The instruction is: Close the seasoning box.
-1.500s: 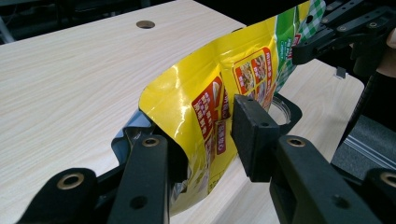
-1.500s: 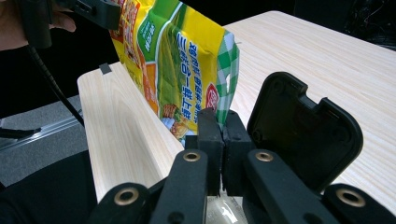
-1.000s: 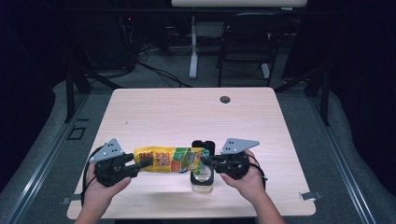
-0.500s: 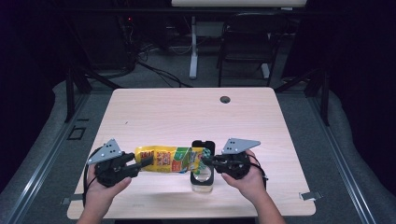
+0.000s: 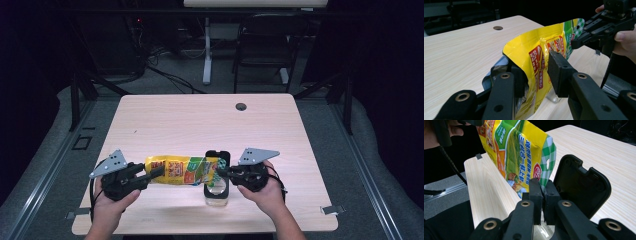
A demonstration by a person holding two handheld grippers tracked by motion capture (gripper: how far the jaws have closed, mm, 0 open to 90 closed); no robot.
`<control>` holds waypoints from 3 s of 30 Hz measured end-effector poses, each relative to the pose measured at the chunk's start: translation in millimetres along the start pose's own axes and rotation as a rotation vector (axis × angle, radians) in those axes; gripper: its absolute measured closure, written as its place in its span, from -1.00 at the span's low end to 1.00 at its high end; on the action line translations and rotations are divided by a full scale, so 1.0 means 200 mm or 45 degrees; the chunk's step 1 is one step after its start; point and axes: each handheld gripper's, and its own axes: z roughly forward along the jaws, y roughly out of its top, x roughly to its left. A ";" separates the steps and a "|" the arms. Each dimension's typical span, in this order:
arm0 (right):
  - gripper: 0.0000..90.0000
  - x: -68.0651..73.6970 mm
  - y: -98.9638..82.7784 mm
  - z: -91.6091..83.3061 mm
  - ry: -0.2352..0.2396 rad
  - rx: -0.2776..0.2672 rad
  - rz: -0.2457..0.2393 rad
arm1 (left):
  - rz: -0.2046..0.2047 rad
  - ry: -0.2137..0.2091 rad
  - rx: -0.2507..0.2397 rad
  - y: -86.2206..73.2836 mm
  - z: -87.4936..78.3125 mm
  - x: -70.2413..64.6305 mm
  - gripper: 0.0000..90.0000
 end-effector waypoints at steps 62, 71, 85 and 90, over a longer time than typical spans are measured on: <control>0.94 0.03 0.00 -0.02 -0.046 0.025 -0.010 | -0.005 -0.036 -0.113 0.00 0.03 -0.02 0.51; 0.93 0.02 -0.02 -0.02 -0.045 0.004 -0.004 | 0.008 -0.046 -0.119 0.01 0.03 -0.02 0.51; 0.92 0.03 -0.03 -0.02 -0.061 -0.008 -0.008 | 0.016 -0.040 -0.120 0.02 0.04 -0.03 0.51; 0.91 0.02 -0.03 -0.02 -0.063 -0.012 0.007 | 0.025 -0.039 -0.116 0.03 0.04 -0.04 0.51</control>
